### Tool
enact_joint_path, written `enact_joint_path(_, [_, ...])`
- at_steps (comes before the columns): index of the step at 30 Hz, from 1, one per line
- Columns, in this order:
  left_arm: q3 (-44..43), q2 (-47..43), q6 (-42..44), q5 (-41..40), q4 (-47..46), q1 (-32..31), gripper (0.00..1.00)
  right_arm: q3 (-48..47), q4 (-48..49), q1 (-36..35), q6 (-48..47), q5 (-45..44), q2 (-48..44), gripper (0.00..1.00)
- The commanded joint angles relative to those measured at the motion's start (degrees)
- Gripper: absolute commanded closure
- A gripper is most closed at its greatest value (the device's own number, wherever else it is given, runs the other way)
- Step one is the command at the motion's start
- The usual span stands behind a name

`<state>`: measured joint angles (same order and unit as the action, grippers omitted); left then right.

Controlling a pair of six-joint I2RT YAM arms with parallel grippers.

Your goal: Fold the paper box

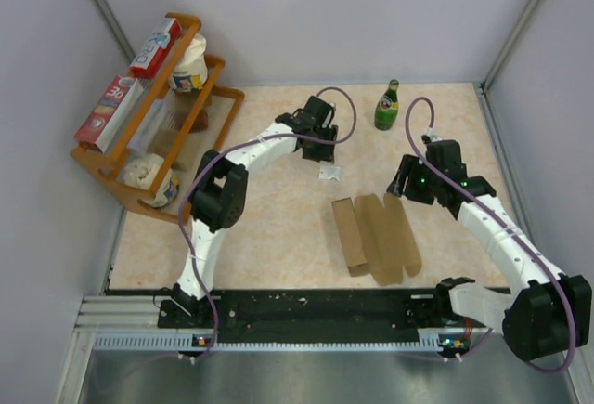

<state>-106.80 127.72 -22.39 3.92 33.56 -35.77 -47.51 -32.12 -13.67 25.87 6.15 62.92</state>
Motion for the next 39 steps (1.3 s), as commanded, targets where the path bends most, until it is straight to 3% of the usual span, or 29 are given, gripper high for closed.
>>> enact_joint_path(1, [1.0, -9.9, 2.0, 2.1, -0.9, 0.7, 0.50, 0.7, 2.4, 2.2, 2.6, 0.5, -0.3, 0.43])
enact_joint_path(8, [2.5, -18.6, 4.6, 4.7, 5.1, -3.2, 0.51, 2.9, 2.4, 4.6, 3.7, 0.9, -0.8, 0.43])
enact_joint_path(12, [1.3, -21.5, 5.0, -0.8, 13.2, -9.3, 0.50, 3.4, 2.4, 6.6, 4.9, 0.4, -2.4, 0.43])
enact_joint_path(18, [7.0, -25.1, -1.3, -6.3, 15.8, -16.1, 0.56, 5.5, 4.0, 11.7, 8.3, 1.7, -6.6, 0.43])
enact_joint_path(22, [4.4, -23.0, -4.0, -10.4, 19.7, -20.8, 0.53, 6.2, 4.2, 13.4, 8.8, 2.6, -9.0, 0.43])
enact_joint_path(27, [-4.1, -16.2, -5.8, -14.4, 26.5, -25.8, 0.34, 6.7, 4.3, 13.5, 8.9, 3.3, -9.8, 0.43])
enact_joint_path(29, [-6.6, -14.3, -6.4, -14.8, 27.9, -27.0, 0.30, 7.1, 4.3, 13.4, 9.0, 3.3, -10.3, 0.43])
enact_joint_path(39, [-11.3, -6.9, -9.2, -19.8, 33.3, -30.0, 0.32, 7.9, 4.4, 16.8, 9.4, 2.6, -14.5, 0.43])
